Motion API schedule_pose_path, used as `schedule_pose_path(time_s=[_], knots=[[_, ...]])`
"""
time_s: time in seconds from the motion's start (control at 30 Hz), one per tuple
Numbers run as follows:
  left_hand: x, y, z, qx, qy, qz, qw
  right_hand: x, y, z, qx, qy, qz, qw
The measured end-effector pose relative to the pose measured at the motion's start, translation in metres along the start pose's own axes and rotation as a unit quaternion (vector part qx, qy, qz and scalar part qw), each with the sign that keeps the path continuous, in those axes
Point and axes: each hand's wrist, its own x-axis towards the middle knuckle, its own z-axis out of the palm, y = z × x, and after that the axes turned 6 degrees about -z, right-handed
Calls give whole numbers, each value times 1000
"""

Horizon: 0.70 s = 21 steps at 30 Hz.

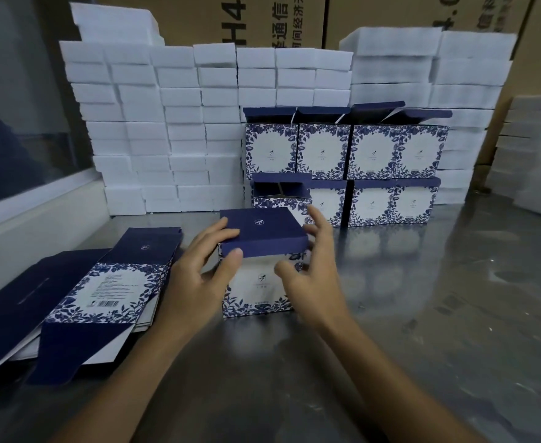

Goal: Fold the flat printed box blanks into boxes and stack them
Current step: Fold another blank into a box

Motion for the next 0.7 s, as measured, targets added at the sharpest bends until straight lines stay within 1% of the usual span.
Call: schedule_pose_path(time_s=[0.07,0.17,0.23,0.3,0.37,0.57,0.7], knots=[[0,1,3,-8,13,-3,1000,-2,-1,3,-97,-2,-46,994],[-2,3,4,11,41,21,999,-4,-1,6,-239,3,-131,962],[-4,3,6,63,74,59,993,-3,-2,7,-295,31,-186,937],[-5,4,8,103,101,96,985,-1,-1,7,-327,55,-235,914],[-6,7,10,117,112,113,980,-1,-2,9,-330,53,-253,908],[-6,10,13,116,118,114,980,2,-5,13,-254,59,-233,937],[-5,12,13,111,113,94,983,5,-3,15,-231,65,-216,946]])
